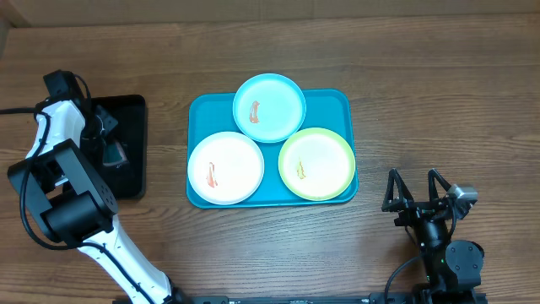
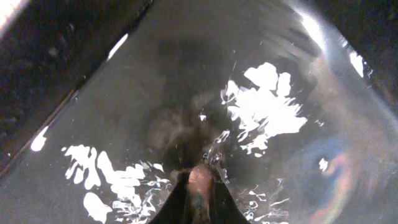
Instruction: Clean dirty plates on tray and stack at the side
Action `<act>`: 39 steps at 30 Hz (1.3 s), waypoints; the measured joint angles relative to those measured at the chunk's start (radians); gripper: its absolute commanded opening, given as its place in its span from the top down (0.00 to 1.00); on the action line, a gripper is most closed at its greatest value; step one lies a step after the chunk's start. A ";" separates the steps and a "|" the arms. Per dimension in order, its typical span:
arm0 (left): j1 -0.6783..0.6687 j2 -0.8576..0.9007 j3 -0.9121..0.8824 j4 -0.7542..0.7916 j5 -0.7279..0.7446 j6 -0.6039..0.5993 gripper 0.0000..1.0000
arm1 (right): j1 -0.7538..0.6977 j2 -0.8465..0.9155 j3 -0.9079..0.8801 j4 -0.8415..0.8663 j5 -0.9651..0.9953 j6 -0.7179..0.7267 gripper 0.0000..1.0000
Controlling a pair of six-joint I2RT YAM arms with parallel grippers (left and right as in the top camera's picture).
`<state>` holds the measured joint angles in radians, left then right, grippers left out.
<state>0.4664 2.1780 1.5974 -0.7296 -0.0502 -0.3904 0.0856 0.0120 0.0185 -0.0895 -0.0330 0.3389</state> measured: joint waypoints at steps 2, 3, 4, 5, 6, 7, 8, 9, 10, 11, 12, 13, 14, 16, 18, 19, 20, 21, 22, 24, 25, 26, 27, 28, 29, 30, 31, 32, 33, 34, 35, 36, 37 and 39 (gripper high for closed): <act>0.000 0.000 0.000 -0.013 0.000 0.000 0.00 | 0.000 0.000 0.000 0.000 0.000 0.000 0.00; 0.000 0.000 0.000 -0.023 0.000 0.000 0.00 | 0.000 0.000 0.000 0.000 0.000 0.000 0.00; 0.000 0.000 0.000 -0.037 0.000 0.000 0.00 | 0.000 0.000 0.000 0.000 0.000 0.000 0.00; 0.000 0.000 0.000 -0.051 0.000 0.000 0.00 | 0.000 0.000 0.000 0.000 0.000 0.001 0.00; 0.000 0.000 0.000 -0.073 0.000 0.000 0.00 | 0.000 0.000 0.000 0.000 0.000 0.001 0.00; 0.000 0.000 0.000 -0.095 0.000 0.000 0.00 | 0.000 0.000 0.000 0.000 0.000 0.001 0.00; 0.000 0.000 0.000 -0.113 0.000 0.000 0.00 | 0.000 0.000 0.000 0.000 0.000 0.000 0.00; 0.000 0.000 0.001 -0.138 0.001 0.000 0.00 | 0.000 0.000 0.000 0.000 -0.001 0.000 0.00; 0.000 0.000 0.001 -0.160 0.005 0.000 0.00 | 0.000 0.000 0.000 0.000 0.000 0.000 0.00; 0.000 0.000 0.002 -0.182 0.012 -0.001 0.04 | 0.000 0.000 0.000 0.000 0.000 0.001 0.00; 0.000 0.000 0.003 -0.201 0.018 -0.001 0.10 | 0.000 0.000 0.000 0.000 -0.001 0.000 0.00; 0.000 0.000 0.004 -0.219 0.024 0.000 0.18 | 0.000 0.000 0.000 0.000 0.000 0.000 0.00; 0.000 0.000 0.004 -0.239 0.031 -0.005 0.27 | 0.000 0.000 0.000 0.000 0.000 0.000 0.00; 0.000 0.000 0.004 -0.264 0.039 -0.001 0.46 | 0.000 0.000 0.000 0.000 0.000 0.000 0.00; 0.000 0.000 0.004 -0.284 0.046 -0.006 0.67 | 0.000 0.000 0.000 0.000 0.000 0.000 0.00; 0.000 0.000 0.004 -0.289 0.049 -0.002 0.74 | 0.000 0.000 0.000 0.001 0.000 0.000 0.00; 0.000 0.000 0.004 -0.292 0.051 -0.002 0.81 | 0.000 0.000 0.000 0.000 0.000 0.000 0.00; 0.000 0.000 0.004 -0.293 0.053 0.000 0.89 | 0.000 0.000 0.000 0.000 -0.001 0.001 0.00; 0.000 0.000 0.004 -0.293 0.055 -0.003 0.94 | 0.000 0.000 0.000 0.000 0.000 0.000 0.00; 0.000 0.000 0.004 -0.293 0.058 -0.004 0.96 | 0.000 0.000 0.000 0.000 0.000 0.000 0.00; 0.000 0.000 0.004 -0.293 0.058 -0.001 0.96 | 0.000 0.000 0.000 0.000 0.000 0.001 0.00; 0.000 0.000 0.004 -0.292 0.058 -0.001 0.91 | 0.000 0.000 0.000 0.000 0.000 0.000 0.00; 0.000 0.000 0.004 -0.290 0.058 0.000 0.73 | 0.000 0.000 0.000 0.000 0.000 0.000 0.00; 0.000 0.000 0.004 -0.283 0.058 0.002 0.12 | 0.000 0.000 0.000 0.000 0.000 0.000 0.00; 0.000 0.000 0.004 -0.269 0.057 -0.003 0.00 | 0.000 0.000 0.000 0.000 0.000 0.000 0.00; 0.000 0.000 0.004 -0.252 0.057 0.000 0.00 | 0.000 0.000 0.000 0.000 0.000 0.000 0.00; 0.000 0.000 0.004 -0.233 0.057 0.000 0.00 | 0.000 0.000 0.000 0.000 0.000 0.000 0.00; -0.001 -0.001 0.004 -0.208 0.056 -0.001 0.00 | 0.000 0.000 0.000 0.000 0.000 0.000 0.00; -0.002 -0.001 0.005 -0.190 0.056 0.000 0.00 | 0.000 0.000 0.000 0.000 0.000 0.001 0.00; -0.003 -0.001 0.005 -0.164 0.053 -0.002 0.00 | 0.000 0.000 0.000 0.000 -0.001 0.000 0.00; -0.003 -0.002 0.005 -0.143 0.049 -0.004 0.00 | 0.000 0.000 0.000 0.000 0.000 0.001 0.00; -0.003 -0.002 0.005 -0.123 0.044 -0.003 0.00 | 0.000 0.000 0.000 0.000 0.000 0.001 0.00; -0.003 -0.002 0.005 -0.101 0.041 -0.003 0.00 | 0.000 0.000 0.000 0.000 0.000 0.000 0.00; -0.002 -0.002 0.004 -0.059 0.038 -0.003 0.00 | 0.000 0.000 0.000 0.000 0.000 0.000 0.00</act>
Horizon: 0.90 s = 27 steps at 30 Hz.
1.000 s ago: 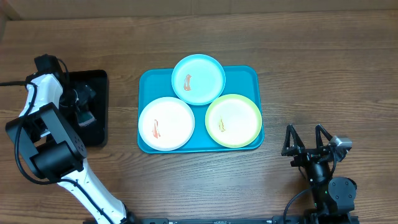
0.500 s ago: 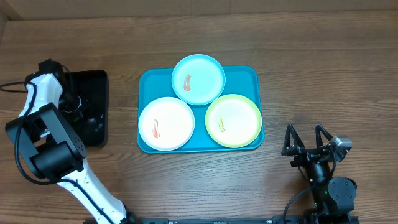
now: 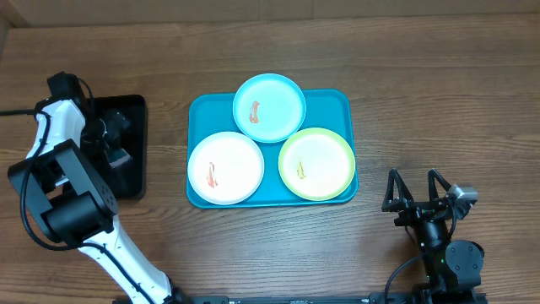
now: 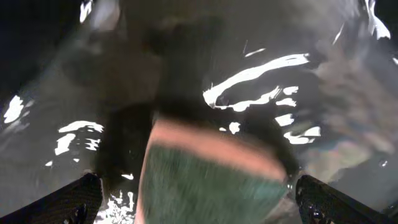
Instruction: Clean dirty plates on tray and stack at the side
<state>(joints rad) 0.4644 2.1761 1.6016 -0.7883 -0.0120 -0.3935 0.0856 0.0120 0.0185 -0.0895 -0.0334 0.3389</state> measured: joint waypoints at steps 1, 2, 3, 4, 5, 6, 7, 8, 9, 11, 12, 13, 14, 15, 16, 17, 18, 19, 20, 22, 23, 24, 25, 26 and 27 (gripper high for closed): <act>0.000 0.000 0.000 0.018 0.000 0.000 0.00 | 0.000 0.000 0.000 0.000 0.000 0.000 0.00; 0.000 0.000 0.000 0.037 0.000 0.000 0.00 | 0.000 0.000 0.000 0.000 0.000 0.000 0.00; 0.000 0.001 0.000 0.052 0.000 0.000 0.00 | 0.000 0.000 0.000 0.000 0.000 0.000 0.00; 0.000 0.002 0.000 0.063 0.000 0.000 0.04 | 0.000 0.000 0.000 0.000 0.000 0.000 0.00; 0.000 0.002 0.000 0.071 0.000 -0.001 0.17 | 0.000 0.000 0.000 0.000 0.000 0.000 0.00; 0.000 0.002 -0.001 0.075 0.000 -0.004 0.37 | 0.000 0.000 0.000 0.000 0.000 0.000 0.00; 0.000 0.002 -0.001 0.076 0.000 0.000 0.48 | 0.000 0.000 0.000 -0.001 0.000 0.000 0.00; 0.000 0.002 -0.002 0.076 0.000 0.000 0.64 | 0.000 0.000 0.000 0.000 0.000 0.000 0.00; 0.000 0.002 -0.002 0.074 0.000 0.000 0.75 | 0.000 0.000 0.000 0.000 0.000 0.001 0.00; 0.000 0.002 -0.003 0.068 0.000 0.000 0.96 | 0.000 0.000 0.000 0.000 0.000 0.000 0.00; 0.000 0.002 -0.003 0.062 0.000 0.001 0.96 | 0.000 0.000 0.000 0.000 0.000 0.000 0.00; 0.000 0.002 -0.003 0.055 0.000 0.005 0.96 | 0.000 0.000 0.000 0.000 0.000 0.000 0.00; 0.000 0.002 -0.004 0.048 0.001 0.002 0.92 | 0.000 0.000 0.000 0.000 0.000 0.000 0.00; 0.000 0.002 -0.004 0.040 0.000 0.002 0.68 | 0.000 0.000 0.000 0.000 0.000 0.000 0.00; 0.000 0.002 -0.004 0.031 0.000 0.007 0.25 | 0.000 0.000 0.000 0.000 0.000 0.000 0.00; 0.000 0.002 -0.004 0.021 0.001 0.003 0.00 | 0.000 0.000 0.000 0.000 0.000 0.001 0.00; 0.000 0.002 -0.004 0.008 0.000 0.003 0.00 | 0.000 0.000 0.000 0.000 0.000 0.000 0.00; 0.000 0.002 -0.004 -0.006 0.001 0.003 0.00 | 0.000 0.000 0.000 0.000 0.000 0.000 0.00; 0.000 0.002 -0.003 -0.022 0.000 0.003 0.00 | 0.000 0.000 0.000 0.000 0.000 0.000 0.00; 0.000 0.001 -0.001 -0.053 0.000 0.002 0.00 | 0.000 0.000 0.000 0.000 0.000 0.000 0.00; 0.000 0.001 0.001 -0.078 0.000 0.002 0.00 | 0.000 0.000 0.000 0.000 0.000 0.000 0.00; 0.000 0.001 0.002 -0.101 -0.003 0.003 0.00 | 0.000 0.000 0.000 0.000 0.000 0.000 0.00; 0.000 0.001 0.002 -0.133 -0.003 0.003 0.04 | 0.000 0.000 0.000 0.000 0.000 0.001 0.00; 0.000 0.001 0.002 -0.158 -0.004 0.003 0.08 | 0.000 0.000 0.000 0.000 0.000 0.000 0.00; 0.000 0.001 0.002 -0.176 -0.003 0.004 0.16 | 0.000 0.000 0.000 0.000 0.000 0.000 0.00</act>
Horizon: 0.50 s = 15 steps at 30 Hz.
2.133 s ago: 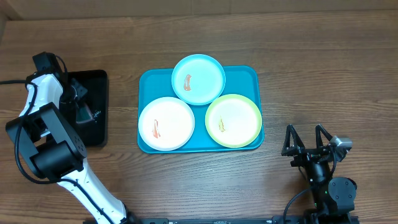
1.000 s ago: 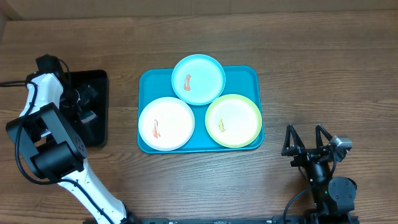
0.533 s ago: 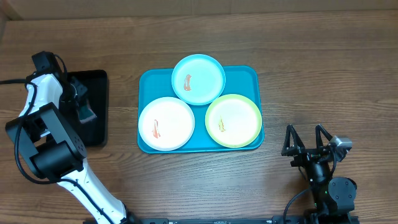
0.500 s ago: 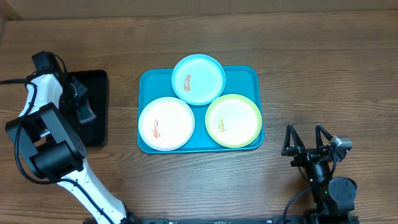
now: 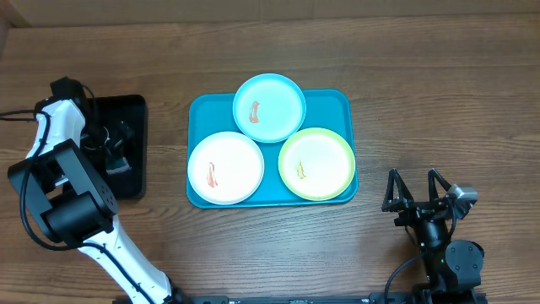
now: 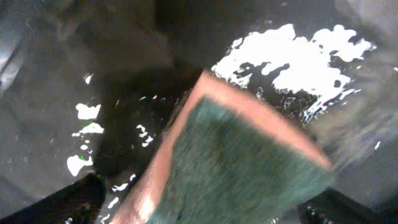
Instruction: Clean dirty plates on tray and stack at the side
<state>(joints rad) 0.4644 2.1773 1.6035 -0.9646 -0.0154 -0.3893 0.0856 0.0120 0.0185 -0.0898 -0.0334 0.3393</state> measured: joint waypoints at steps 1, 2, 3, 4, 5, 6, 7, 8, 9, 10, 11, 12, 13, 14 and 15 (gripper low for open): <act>0.000 0.000 0.000 -0.012 0.001 -0.001 0.24 | 0.000 0.000 0.000 0.001 0.000 0.000 0.00; 0.000 0.000 0.000 -0.023 0.004 0.000 0.37 | 0.000 0.000 0.000 0.000 0.000 0.000 0.00; 0.000 0.000 0.000 -0.035 0.005 0.001 0.61 | 0.000 0.000 0.000 0.000 0.000 0.000 0.00; 0.000 0.000 0.000 -0.043 0.008 -0.002 0.79 | 0.000 0.000 0.000 0.001 0.000 0.000 0.00; 0.000 0.000 0.000 -0.047 0.009 -0.003 0.96 | 0.000 0.000 0.000 0.001 0.000 0.000 0.00; 0.000 0.000 0.000 -0.049 0.011 -0.005 0.96 | 0.000 0.000 0.000 0.000 0.000 0.000 0.00; 0.000 0.000 0.000 -0.049 0.012 -0.004 0.96 | 0.000 0.000 0.000 0.001 0.000 0.000 0.00; 0.000 0.000 0.000 -0.050 0.013 -0.004 0.96 | 0.000 0.000 0.000 0.000 0.000 0.000 0.00; 0.000 0.000 0.000 -0.050 0.013 -0.002 0.95 | 0.000 0.000 0.000 0.001 0.000 0.000 0.00; 0.000 0.000 0.000 -0.050 0.014 -0.002 0.95 | 0.000 0.000 0.000 0.001 0.000 0.000 0.00; 0.000 0.000 0.000 -0.050 0.016 -0.002 0.72 | 0.000 0.000 0.000 0.001 0.000 0.000 0.00; 0.000 0.000 0.000 -0.050 0.016 -0.002 0.35 | 0.000 0.000 0.000 0.001 0.000 0.000 0.00; 0.000 0.000 0.000 -0.049 0.014 0.000 0.00 | 0.000 0.000 0.000 0.001 0.000 0.000 0.00; 0.000 0.000 0.000 -0.050 0.014 -0.001 0.00 | 0.000 0.000 0.000 0.000 0.000 0.000 0.00; 0.000 0.000 0.000 -0.050 0.014 -0.001 0.00 | 0.000 0.000 0.000 0.001 0.000 0.000 0.00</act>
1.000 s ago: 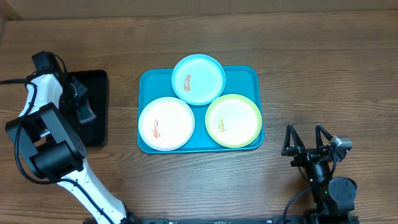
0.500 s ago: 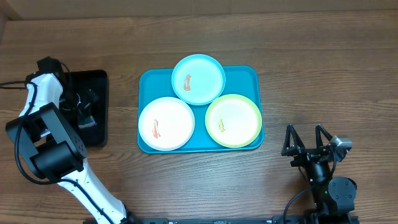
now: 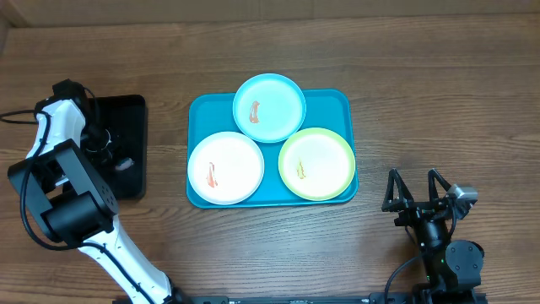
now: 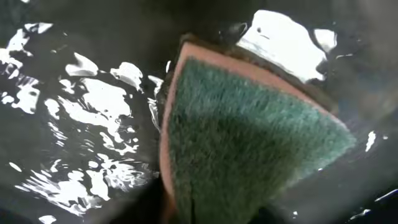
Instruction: Clean dirty plates on tray and stack at the side
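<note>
Three dirty plates lie on the teal tray [image 3: 342, 103]. A light blue plate [image 3: 269, 107] at the back and a white plate [image 3: 225, 167] at front left each carry a red smear. The green plate [image 3: 316, 163] at front right has a yellowish one. My left gripper [image 3: 115, 159] is down in the black basin [image 3: 131, 114], far left of the tray. In the left wrist view the left gripper [image 4: 208, 213] is shut on the near end of a green sponge [image 4: 249, 137] with a pink edge, over the wet basin floor. My right gripper [image 3: 418, 191] stands open at front right, holding nothing.
The basin floor [image 4: 81, 118] holds shallow water with bright glints. The wooden table [image 3: 422, 84] surrounds the tray. The left arm's base and links [image 3: 63, 194] stand just in front of the basin.
The left fingers stood apart at either side of the sponge. They have now closed in on its near end, and the sponge looks turned in the wrist view. The right arm and plates have not moved.
First my left jaws were close together on something pinkish over the wet basin floor. Then they stood wide apart with the sponge lying between them, and stayed so a second later. Now they grip the sponge inside the basin. The plates and right arm stayed put.
</note>
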Action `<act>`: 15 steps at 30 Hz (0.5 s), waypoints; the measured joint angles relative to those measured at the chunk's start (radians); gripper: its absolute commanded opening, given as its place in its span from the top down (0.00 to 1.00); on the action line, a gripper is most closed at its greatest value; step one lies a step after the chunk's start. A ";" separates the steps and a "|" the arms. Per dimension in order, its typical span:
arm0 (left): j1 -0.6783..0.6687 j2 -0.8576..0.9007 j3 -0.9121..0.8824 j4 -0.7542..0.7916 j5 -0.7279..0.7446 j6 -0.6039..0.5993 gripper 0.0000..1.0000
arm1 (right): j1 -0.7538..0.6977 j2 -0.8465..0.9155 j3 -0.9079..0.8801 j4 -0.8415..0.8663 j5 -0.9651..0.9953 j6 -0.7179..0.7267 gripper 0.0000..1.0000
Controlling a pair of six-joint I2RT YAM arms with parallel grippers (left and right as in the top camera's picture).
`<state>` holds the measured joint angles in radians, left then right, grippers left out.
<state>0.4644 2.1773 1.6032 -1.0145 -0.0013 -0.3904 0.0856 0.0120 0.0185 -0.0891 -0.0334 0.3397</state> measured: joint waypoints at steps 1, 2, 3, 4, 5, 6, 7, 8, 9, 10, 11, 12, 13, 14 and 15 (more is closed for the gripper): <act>0.000 0.000 0.000 0.001 0.000 0.000 0.00 | 0.000 0.000 0.000 0.000 0.000 0.000 0.00; 0.000 0.000 0.000 0.001 0.000 0.000 0.00 | 0.000 0.000 0.000 -0.001 0.000 0.000 0.00; 0.000 0.000 0.000 0.001 0.000 0.000 0.00 | 0.000 0.000 0.000 0.000 0.000 0.000 0.00; 0.000 0.000 0.000 0.001 0.000 -0.003 0.00 | 0.000 0.000 0.000 0.000 0.000 -0.001 0.00; 0.000 0.000 0.000 0.000 0.000 -0.003 0.00 | 0.000 0.000 0.000 0.000 0.000 0.000 0.00; 0.000 0.000 0.000 0.000 0.000 -0.003 0.01 | 0.000 0.000 0.000 0.000 0.000 -0.001 0.00; 0.000 0.000 0.000 -0.004 0.000 -0.003 0.03 | 0.000 0.000 0.000 0.000 0.000 0.000 0.00; 0.000 0.000 0.000 -0.008 0.000 -0.003 0.06 | 0.000 0.000 0.000 0.000 0.000 0.000 0.00; 0.000 0.000 0.000 -0.018 0.002 -0.004 0.09 | 0.000 0.000 0.000 0.000 0.000 0.000 0.00; 0.000 0.000 0.000 -0.029 0.005 -0.004 0.18 | 0.000 0.000 0.000 0.000 0.000 0.000 0.00; 0.000 0.000 0.000 -0.040 0.005 -0.003 0.28 | 0.000 0.000 0.000 0.000 0.000 -0.001 0.00; 0.000 0.000 0.000 -0.049 0.008 -0.003 0.38 | 0.000 0.000 0.000 0.000 0.000 -0.001 0.00; 0.000 0.000 0.000 -0.053 0.008 -0.006 0.46 | 0.000 0.000 0.000 0.000 0.000 0.000 0.00; 0.000 0.000 0.000 -0.060 0.010 -0.009 0.58 | 0.000 0.000 0.000 -0.001 0.000 0.000 0.00; 0.000 0.000 0.000 -0.066 0.010 -0.005 0.72 | 0.000 0.000 0.000 0.000 0.000 0.000 0.00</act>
<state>0.4644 2.1773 1.6032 -1.0801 0.0086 -0.3954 0.0856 0.0120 0.0185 -0.0895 -0.0334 0.3393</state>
